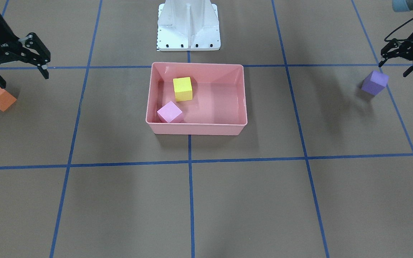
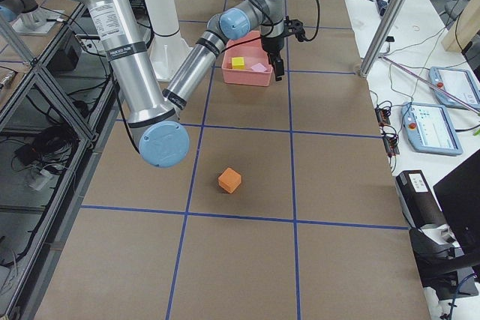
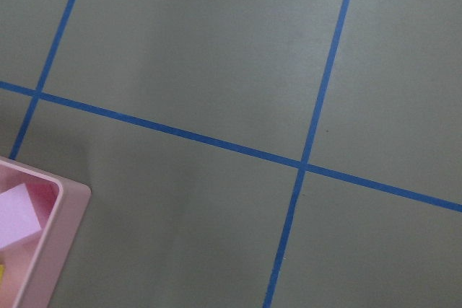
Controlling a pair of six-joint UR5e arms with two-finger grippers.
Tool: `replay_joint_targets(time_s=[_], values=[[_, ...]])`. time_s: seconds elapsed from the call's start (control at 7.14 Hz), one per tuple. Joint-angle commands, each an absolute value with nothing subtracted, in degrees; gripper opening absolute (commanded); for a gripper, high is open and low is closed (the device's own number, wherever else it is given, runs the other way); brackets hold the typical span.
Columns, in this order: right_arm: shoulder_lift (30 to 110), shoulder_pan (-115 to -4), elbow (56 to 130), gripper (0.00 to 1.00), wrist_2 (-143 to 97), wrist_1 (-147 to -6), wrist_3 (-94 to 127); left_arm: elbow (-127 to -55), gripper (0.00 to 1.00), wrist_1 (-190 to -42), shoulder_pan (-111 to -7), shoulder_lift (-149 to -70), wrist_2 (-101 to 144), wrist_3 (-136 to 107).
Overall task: Place blocks into pink bin with both arms
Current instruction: 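Withdraw the right gripper while the left gripper grasps the purple cube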
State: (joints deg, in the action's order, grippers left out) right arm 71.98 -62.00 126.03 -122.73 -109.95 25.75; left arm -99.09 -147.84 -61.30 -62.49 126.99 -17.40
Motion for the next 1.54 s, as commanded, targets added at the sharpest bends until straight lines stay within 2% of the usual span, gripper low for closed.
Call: replay_joint_targets(time_s=[0.0, 1.26, 1.4], values=[[75.8, -65.6, 126.0, 1.00, -124.7, -110.0, 19.0, -97.8, 1.00, -147.7, -59.5, -64.2, 126.6, -18.4], [78.3, -66.9, 126.0, 1.00, -125.2, -109.9, 17.2, -90.6, 0.99, -147.9, -52.5, -70.2, 123.2, -22.2], [78.5, -66.9, 125.9, 1.00, -125.2, -109.9, 17.1, -90.5, 0.78, -148.0, -52.0, -70.2, 123.0, -21.9]])
